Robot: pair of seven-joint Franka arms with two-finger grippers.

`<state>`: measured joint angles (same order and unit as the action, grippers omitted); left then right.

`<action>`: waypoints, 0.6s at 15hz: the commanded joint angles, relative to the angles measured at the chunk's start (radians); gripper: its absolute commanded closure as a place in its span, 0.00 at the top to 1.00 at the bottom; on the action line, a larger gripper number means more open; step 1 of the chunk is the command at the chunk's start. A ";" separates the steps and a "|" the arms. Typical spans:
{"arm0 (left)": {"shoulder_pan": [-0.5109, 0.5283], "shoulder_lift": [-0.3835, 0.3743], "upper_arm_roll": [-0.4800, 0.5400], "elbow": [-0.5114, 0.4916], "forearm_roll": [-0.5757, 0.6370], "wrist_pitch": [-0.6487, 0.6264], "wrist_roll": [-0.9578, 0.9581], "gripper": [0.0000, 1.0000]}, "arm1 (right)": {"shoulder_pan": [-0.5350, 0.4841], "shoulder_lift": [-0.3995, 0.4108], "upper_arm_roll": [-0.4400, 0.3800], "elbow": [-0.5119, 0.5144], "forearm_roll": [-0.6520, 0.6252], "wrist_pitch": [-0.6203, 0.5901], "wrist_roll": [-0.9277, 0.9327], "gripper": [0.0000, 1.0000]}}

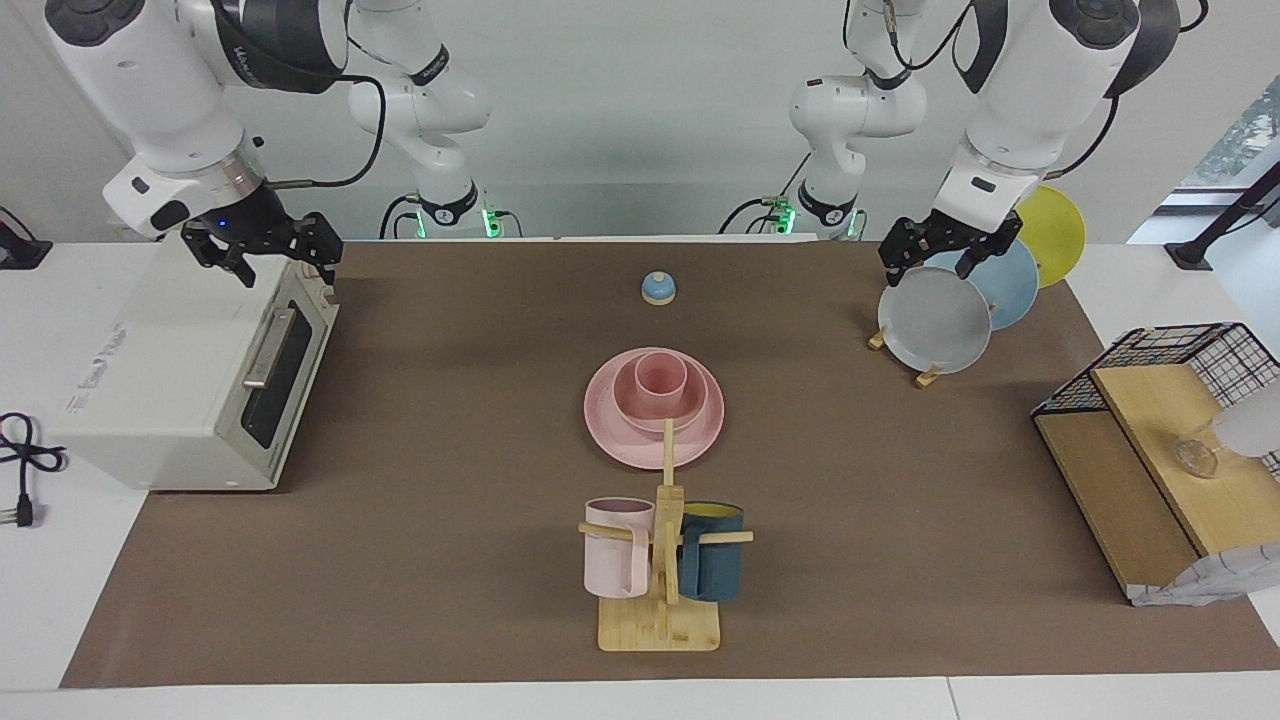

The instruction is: Organize tableware

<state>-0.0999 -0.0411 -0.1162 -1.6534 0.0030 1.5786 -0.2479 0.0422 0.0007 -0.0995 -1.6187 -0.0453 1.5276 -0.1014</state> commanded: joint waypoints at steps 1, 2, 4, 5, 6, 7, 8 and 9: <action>-0.001 -0.013 0.004 -0.009 -0.015 0.015 -0.016 1.00 | -0.016 -0.010 0.010 -0.004 0.022 -0.015 -0.008 1.00; 0.002 -0.011 0.004 -0.002 -0.023 0.012 -0.037 1.00 | -0.016 -0.008 0.010 -0.004 0.022 -0.015 -0.008 1.00; 0.003 -0.002 0.004 0.038 -0.064 -0.009 -0.050 1.00 | -0.016 -0.010 0.010 -0.004 0.022 -0.015 -0.008 1.00; 0.005 0.003 0.003 0.061 -0.067 -0.028 -0.050 1.00 | -0.016 -0.008 0.010 -0.004 0.022 -0.014 -0.008 1.00; 0.003 0.004 0.001 0.076 -0.067 -0.052 -0.050 1.00 | -0.016 -0.008 0.010 -0.004 0.022 -0.015 -0.008 1.00; 0.002 0.001 0.001 0.075 -0.066 -0.066 -0.048 1.00 | -0.016 -0.010 0.010 -0.004 0.022 -0.015 -0.008 1.00; 0.003 -0.012 0.000 0.055 -0.067 -0.075 -0.045 1.00 | -0.016 -0.008 0.010 -0.004 0.022 -0.015 -0.008 1.00; 0.003 -0.026 -0.002 0.034 -0.067 -0.092 -0.036 1.00 | -0.016 -0.010 0.010 -0.004 0.022 -0.015 -0.008 1.00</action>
<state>-0.0992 -0.0453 -0.1163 -1.6009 -0.0483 1.5262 -0.2833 0.0422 0.0007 -0.0995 -1.6187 -0.0453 1.5276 -0.1014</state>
